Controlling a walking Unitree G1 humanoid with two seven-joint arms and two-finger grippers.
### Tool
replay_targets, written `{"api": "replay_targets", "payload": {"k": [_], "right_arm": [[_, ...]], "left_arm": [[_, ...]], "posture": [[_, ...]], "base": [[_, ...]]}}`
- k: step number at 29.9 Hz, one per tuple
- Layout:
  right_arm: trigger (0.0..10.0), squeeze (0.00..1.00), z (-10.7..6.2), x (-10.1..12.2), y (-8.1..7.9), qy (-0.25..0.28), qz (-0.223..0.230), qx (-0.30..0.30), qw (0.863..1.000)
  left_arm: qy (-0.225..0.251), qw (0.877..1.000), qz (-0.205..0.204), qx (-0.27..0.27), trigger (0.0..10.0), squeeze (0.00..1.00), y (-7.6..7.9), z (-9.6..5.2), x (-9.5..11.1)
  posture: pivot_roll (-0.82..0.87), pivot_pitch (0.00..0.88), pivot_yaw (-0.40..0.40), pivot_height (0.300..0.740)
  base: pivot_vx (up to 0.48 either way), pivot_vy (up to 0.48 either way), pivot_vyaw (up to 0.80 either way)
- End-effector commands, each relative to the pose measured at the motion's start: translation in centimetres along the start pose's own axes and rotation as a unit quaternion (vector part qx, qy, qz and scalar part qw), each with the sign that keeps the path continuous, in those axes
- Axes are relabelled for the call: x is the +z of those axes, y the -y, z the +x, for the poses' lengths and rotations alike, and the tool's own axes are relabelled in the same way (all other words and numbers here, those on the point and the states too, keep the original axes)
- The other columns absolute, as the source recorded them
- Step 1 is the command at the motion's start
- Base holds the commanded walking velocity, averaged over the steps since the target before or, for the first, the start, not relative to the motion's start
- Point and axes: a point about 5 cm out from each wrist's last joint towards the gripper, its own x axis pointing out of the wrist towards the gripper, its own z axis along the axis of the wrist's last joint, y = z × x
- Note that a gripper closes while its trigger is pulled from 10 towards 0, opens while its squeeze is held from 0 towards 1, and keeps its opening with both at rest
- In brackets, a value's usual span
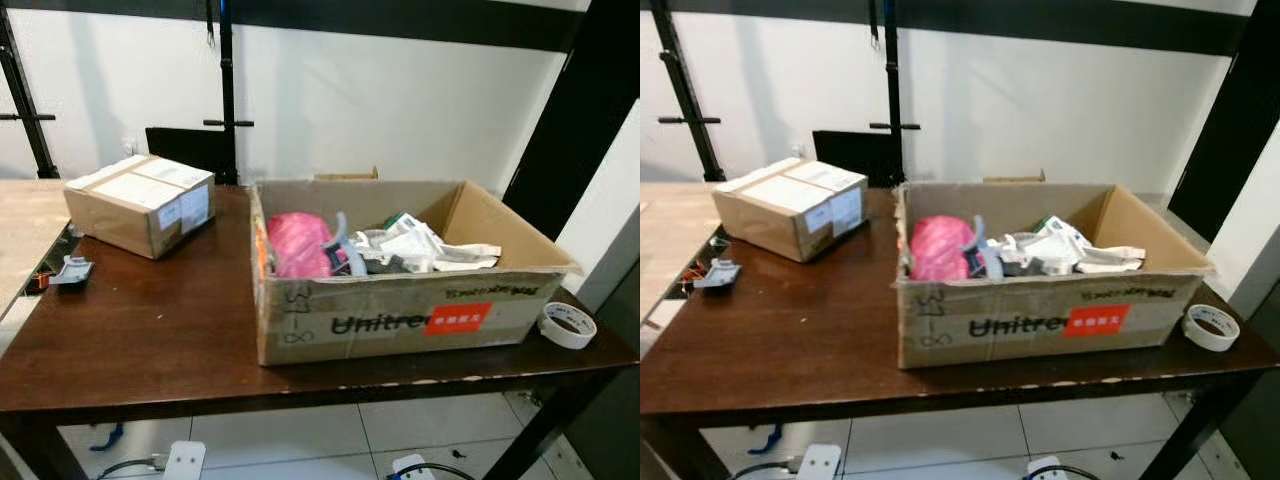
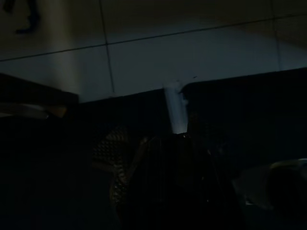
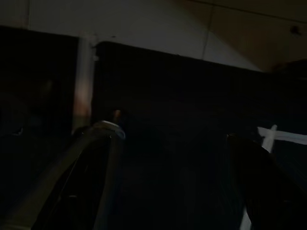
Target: Picking trash to rubbish bin
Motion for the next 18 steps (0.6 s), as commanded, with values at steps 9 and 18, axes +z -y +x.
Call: {"api": "replay_targets", "payload": {"k": [9,18], "right_arm": [[10.0,0.0,-0.04,-0.31,0.04,-0.004,0.0,0.0,1.0],[10.0,0.0,-0.05,-0.31,0.04,-0.004,-0.001,0.001,1.0]], "left_arm": [[-0.007,1.0,-0.001,-0.003,10.0,0.1,0.11,-0.06,-0.42],[-0.007,1.0,-0.002,-0.002,10.0,0.1,0.09,-0.06,-0.42]], "posture": [[0.02,0.036,-0.057,0.74],[0.02,0.038,-0.057,0.74]], "base": [[0.0,-0.274,0.0],[0.0,-0.27,0.0]]}}
